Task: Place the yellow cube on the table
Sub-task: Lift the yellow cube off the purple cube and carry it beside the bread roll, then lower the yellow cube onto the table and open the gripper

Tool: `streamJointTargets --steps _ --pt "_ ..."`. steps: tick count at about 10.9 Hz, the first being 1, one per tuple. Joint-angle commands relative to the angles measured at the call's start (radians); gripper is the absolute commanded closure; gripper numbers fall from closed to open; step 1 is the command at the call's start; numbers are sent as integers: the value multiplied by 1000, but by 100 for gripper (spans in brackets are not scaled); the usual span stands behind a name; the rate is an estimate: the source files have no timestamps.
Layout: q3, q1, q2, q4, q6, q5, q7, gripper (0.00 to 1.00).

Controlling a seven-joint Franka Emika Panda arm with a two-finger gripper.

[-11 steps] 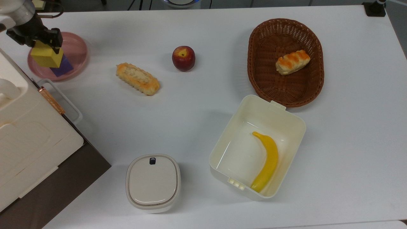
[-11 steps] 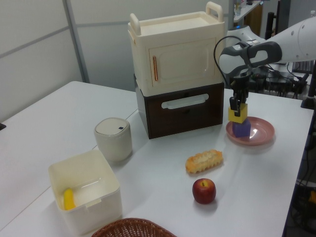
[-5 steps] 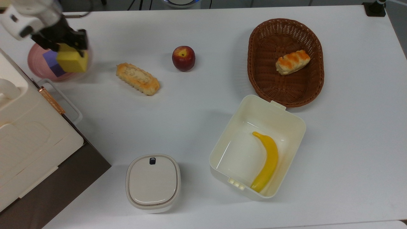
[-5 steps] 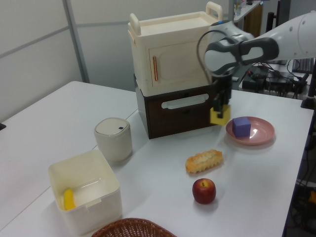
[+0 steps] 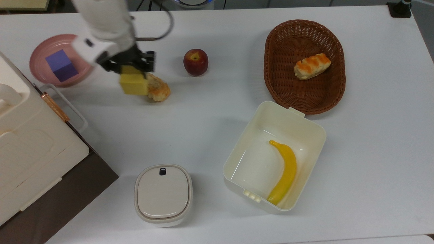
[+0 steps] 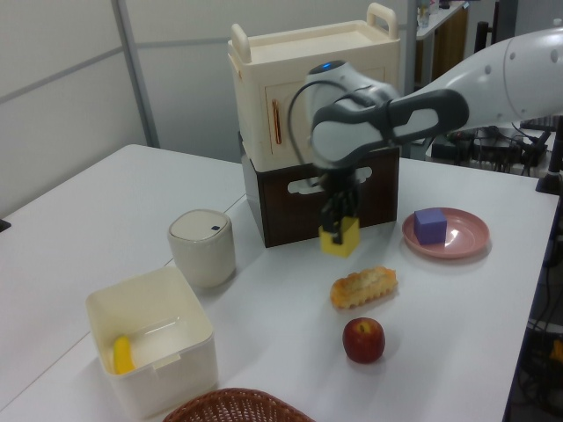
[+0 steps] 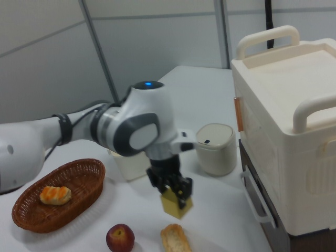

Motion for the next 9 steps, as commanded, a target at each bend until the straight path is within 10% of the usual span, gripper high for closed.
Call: streamJointTargets --steps 1,4,9 --pt "-13 143 8 -12 1 -9 116 38" --pt "-13 174 8 11 1 -9 119 0" --pt "-14 177 -21 34 -20 -9 132 0"
